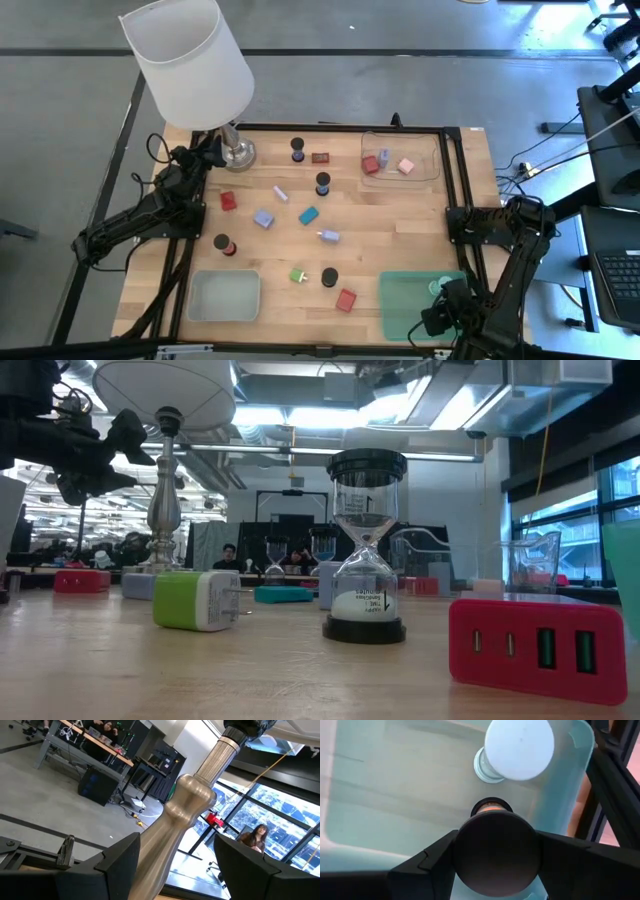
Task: Pick & Place Office items
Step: Put the orange hourglass into the green bin
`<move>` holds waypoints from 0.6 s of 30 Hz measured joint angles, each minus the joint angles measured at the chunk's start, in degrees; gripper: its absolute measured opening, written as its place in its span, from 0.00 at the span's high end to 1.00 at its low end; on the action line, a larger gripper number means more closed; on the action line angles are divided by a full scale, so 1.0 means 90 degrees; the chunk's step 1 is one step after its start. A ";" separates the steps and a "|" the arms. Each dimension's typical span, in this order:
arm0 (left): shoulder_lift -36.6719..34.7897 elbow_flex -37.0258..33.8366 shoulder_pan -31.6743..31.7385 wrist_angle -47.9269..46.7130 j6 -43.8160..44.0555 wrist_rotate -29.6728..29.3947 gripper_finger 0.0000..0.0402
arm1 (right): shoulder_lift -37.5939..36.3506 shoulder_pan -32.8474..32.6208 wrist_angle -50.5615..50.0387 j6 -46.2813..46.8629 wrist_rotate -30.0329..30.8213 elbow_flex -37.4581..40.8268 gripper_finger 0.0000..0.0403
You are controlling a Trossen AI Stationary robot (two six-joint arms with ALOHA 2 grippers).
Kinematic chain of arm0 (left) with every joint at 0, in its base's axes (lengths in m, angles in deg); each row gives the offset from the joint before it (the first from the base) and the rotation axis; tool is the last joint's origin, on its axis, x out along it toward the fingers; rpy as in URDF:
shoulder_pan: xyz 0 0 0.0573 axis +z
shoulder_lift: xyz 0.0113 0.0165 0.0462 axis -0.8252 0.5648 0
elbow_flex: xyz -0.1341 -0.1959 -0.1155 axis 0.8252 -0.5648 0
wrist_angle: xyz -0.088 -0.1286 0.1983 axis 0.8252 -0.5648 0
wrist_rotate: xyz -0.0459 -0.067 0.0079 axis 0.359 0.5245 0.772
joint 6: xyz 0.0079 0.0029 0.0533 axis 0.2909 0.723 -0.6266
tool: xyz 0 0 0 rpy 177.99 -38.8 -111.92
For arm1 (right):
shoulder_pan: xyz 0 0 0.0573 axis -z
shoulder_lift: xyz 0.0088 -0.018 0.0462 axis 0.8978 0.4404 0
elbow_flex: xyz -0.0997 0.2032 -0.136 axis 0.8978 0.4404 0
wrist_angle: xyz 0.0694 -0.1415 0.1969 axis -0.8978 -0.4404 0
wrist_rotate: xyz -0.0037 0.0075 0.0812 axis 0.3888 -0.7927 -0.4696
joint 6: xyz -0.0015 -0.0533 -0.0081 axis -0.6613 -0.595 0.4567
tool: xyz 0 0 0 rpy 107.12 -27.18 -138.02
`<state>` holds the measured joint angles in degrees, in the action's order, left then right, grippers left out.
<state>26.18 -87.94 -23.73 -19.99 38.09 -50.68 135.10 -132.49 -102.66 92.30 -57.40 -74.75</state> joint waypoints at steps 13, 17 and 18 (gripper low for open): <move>0.0000 0.0000 -0.0001 0.0000 0.0000 -0.0002 0.38 | 0.0017 0.0072 0.0484 -0.0863 0.0127 0.0351 0.44; 0.0001 0.0000 0.0000 0.0000 0.0001 -0.0002 0.38 | 0.0022 0.0102 0.0492 -0.0790 0.0149 0.0356 0.45; 0.0001 0.0000 0.0000 0.0000 0.0001 -0.0002 0.38 | 0.0022 0.0102 0.0502 -0.0788 0.0153 0.0356 0.45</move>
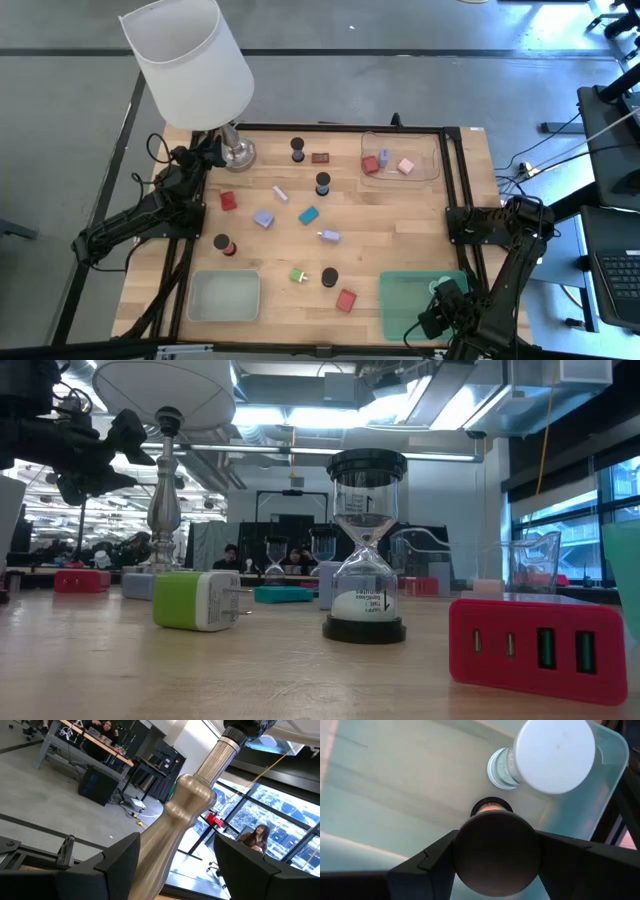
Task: Pick & Place Office items
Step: Put the orange hourglass into the green bin, then put the bottom blue hourglass into the green bin
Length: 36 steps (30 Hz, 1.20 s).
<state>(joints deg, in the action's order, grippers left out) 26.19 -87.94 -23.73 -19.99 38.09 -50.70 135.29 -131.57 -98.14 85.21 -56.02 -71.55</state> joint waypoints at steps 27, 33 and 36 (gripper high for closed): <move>-0.0001 0.0000 0.0000 0.0000 -0.0001 0.0000 0.38 | 0.0005 0.0070 -0.1337 0.0579 -0.0236 -0.1029 0.16; -0.0001 0.0000 -0.0001 0.0000 0.0000 0.0000 0.38 | -0.0005 0.0144 -0.1561 0.0588 -0.0219 -0.1214 0.13; -0.0001 0.0000 0.0000 0.0000 -0.0001 0.0002 0.38 | -0.0005 0.0218 -0.1671 0.0564 -0.0279 -0.1335 0.13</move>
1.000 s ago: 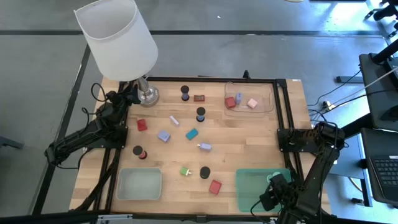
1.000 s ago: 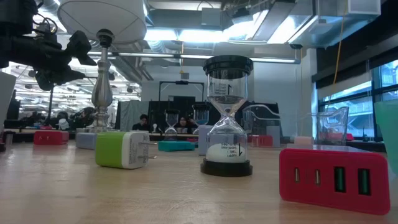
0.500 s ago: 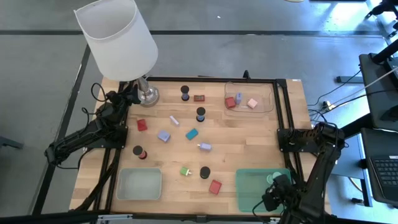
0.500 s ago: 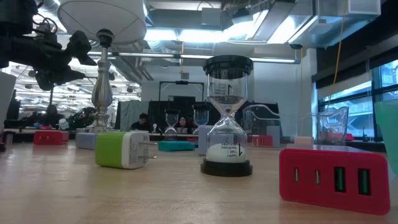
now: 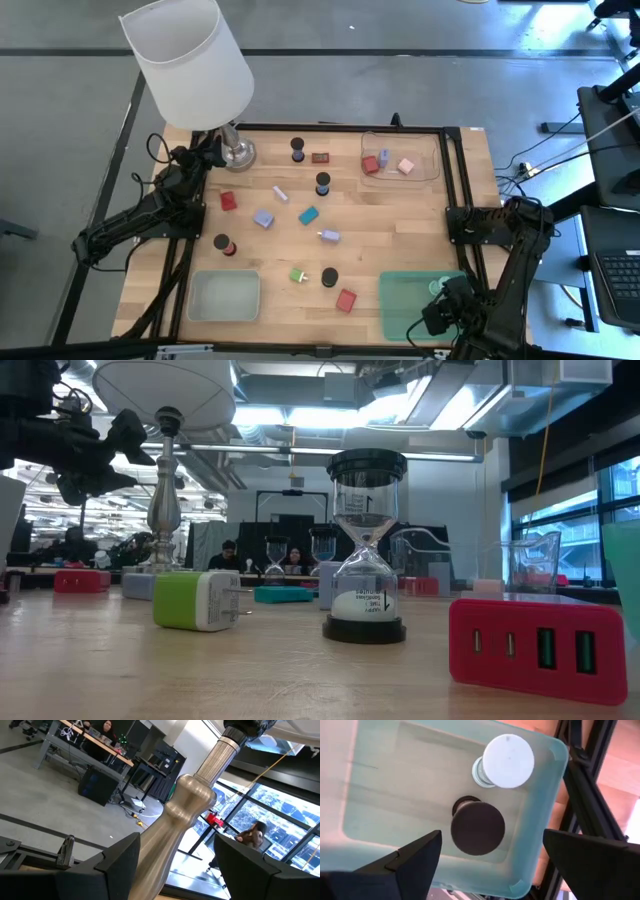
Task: Pick & Place Office items
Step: Put the bottom blue hourglass into the green bin
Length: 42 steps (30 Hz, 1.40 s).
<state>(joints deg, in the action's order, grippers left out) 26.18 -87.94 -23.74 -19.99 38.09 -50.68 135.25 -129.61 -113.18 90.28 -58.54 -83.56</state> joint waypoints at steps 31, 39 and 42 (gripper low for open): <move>0.0000 0.0000 -0.0001 0.0001 0.0000 0.0002 0.38 | -0.0012 0.4343 0.0389 -0.2212 0.1223 -0.1298 0.13; 0.0001 0.0000 0.0000 0.0001 0.0000 0.0000 0.38 | -0.0010 0.6005 0.1645 -0.3626 0.1221 -0.1298 0.13; 0.0000 0.0000 0.0000 0.0000 0.0001 0.0000 0.38 | -0.0010 0.6472 0.2058 -0.4047 0.1203 -0.1298 0.13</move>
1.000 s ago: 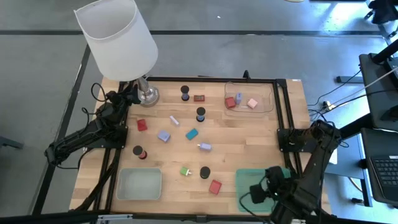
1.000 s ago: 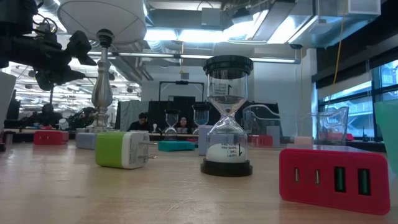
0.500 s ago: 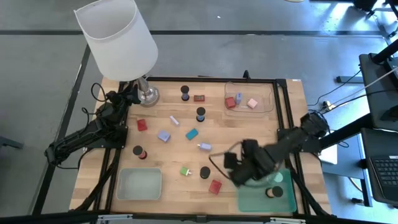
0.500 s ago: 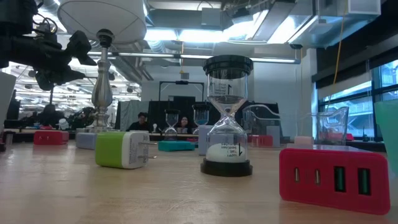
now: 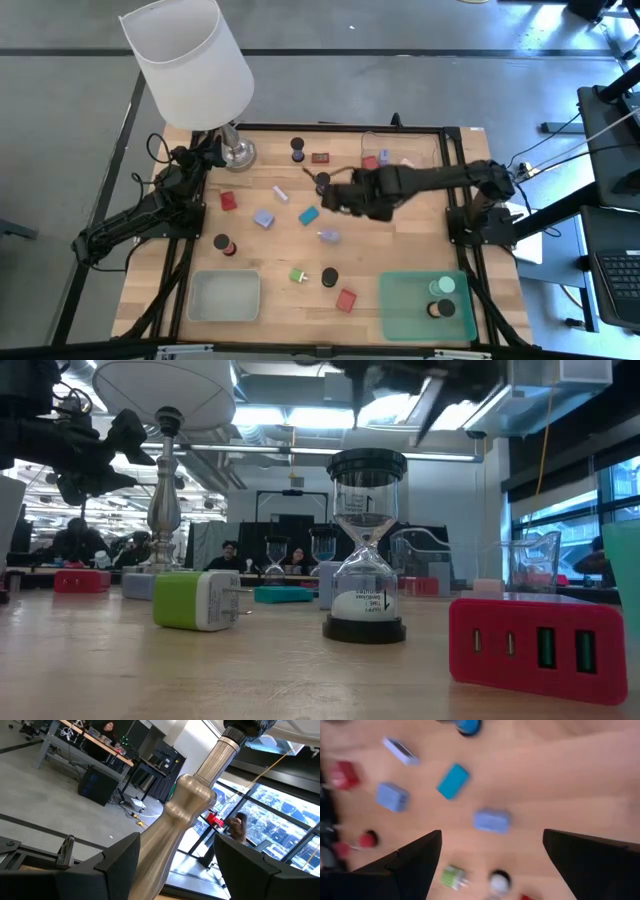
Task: Pick & Place Office items
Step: Put the bottom blue hourglass into the green bin
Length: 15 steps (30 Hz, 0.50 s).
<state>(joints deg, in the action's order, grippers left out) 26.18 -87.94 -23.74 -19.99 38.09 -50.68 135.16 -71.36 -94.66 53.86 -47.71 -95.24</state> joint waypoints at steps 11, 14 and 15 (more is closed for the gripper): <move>0.0000 0.0000 0.0001 0.0002 0.0000 -0.0001 0.38 | 0.0299 0.0902 0.0610 -0.0832 -0.0002 -0.0005 0.13; 0.0002 0.0000 -0.0002 0.0000 0.0000 0.0002 0.38 | 0.0490 0.1047 0.0670 -0.1250 -0.0004 -0.0002 0.13; 0.0002 0.0000 -0.0001 0.0002 0.0000 0.0000 0.38 | 0.0530 0.1093 0.0674 -0.1431 -0.0003 0.0000 0.13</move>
<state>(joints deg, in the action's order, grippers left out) 26.21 -87.94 -23.75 -19.97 38.09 -50.68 139.93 -61.53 -88.60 40.98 -47.74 -95.24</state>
